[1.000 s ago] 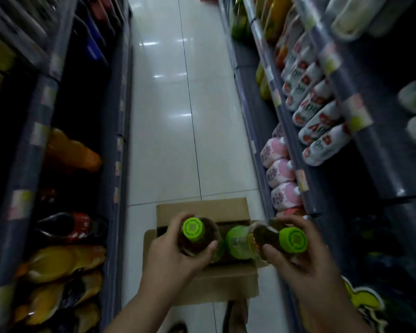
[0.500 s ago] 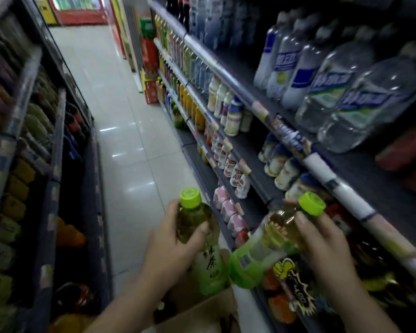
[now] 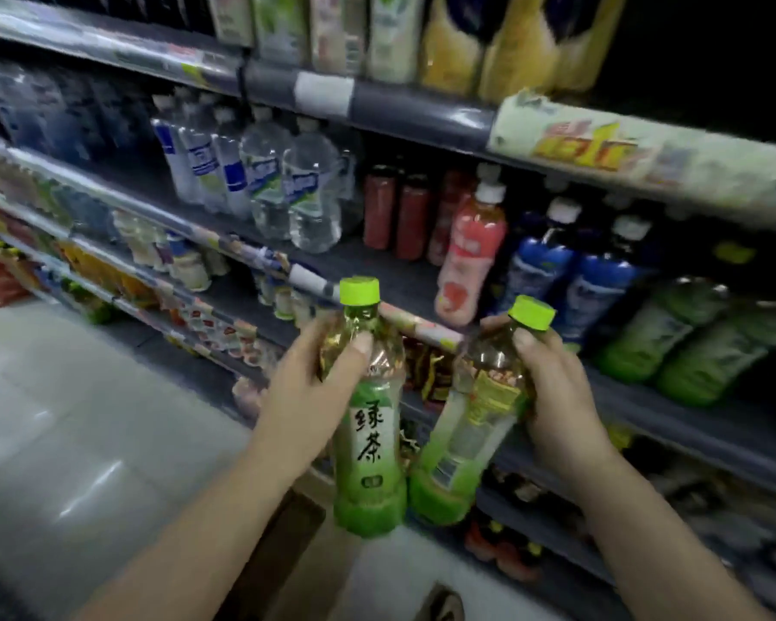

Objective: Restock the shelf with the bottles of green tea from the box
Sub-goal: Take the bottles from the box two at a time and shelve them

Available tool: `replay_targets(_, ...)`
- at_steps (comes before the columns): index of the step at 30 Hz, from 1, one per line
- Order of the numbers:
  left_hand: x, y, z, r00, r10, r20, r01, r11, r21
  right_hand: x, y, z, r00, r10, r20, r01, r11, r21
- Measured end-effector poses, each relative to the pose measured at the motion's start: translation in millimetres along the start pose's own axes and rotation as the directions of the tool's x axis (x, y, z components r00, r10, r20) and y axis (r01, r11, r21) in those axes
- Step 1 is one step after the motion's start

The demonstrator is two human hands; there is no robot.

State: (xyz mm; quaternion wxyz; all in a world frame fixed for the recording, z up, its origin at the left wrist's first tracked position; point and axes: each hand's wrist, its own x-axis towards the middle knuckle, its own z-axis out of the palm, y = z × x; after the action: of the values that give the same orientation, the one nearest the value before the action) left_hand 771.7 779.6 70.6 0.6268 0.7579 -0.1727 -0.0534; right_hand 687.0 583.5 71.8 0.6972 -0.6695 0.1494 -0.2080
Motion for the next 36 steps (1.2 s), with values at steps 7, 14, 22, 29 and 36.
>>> replay_targets(7,2,60,122,0.948,0.12,0.296,-0.088,0.989,-0.12,-30,-41,-120,0.975,-0.137,-0.177,0.13,0.99,-0.048)
replay_targets(14,-24,99,260,0.835,0.16,0.527,-0.091,0.984,-0.155,-62,-59,-243,0.915,-0.166,-0.368,0.146,0.986,-0.082)
replay_targets(22,-37,102,370,0.791,0.178,0.585,-0.125,0.984,-0.129,-72,-56,-333,0.875,-0.198,-0.443,0.116,0.972,-0.206)
replay_targets(29,-26,106,409,0.816,0.222,0.534,-0.164,0.974,-0.156,-51,-48,-353,0.834,-0.321,-0.448,0.202,0.934,-0.294)
replay_targets(36,-16,108,423,0.868,0.236,0.436,-0.193,0.971,-0.141,-31,-41,-356,0.777,-0.398,-0.488,0.241,0.904,-0.353)
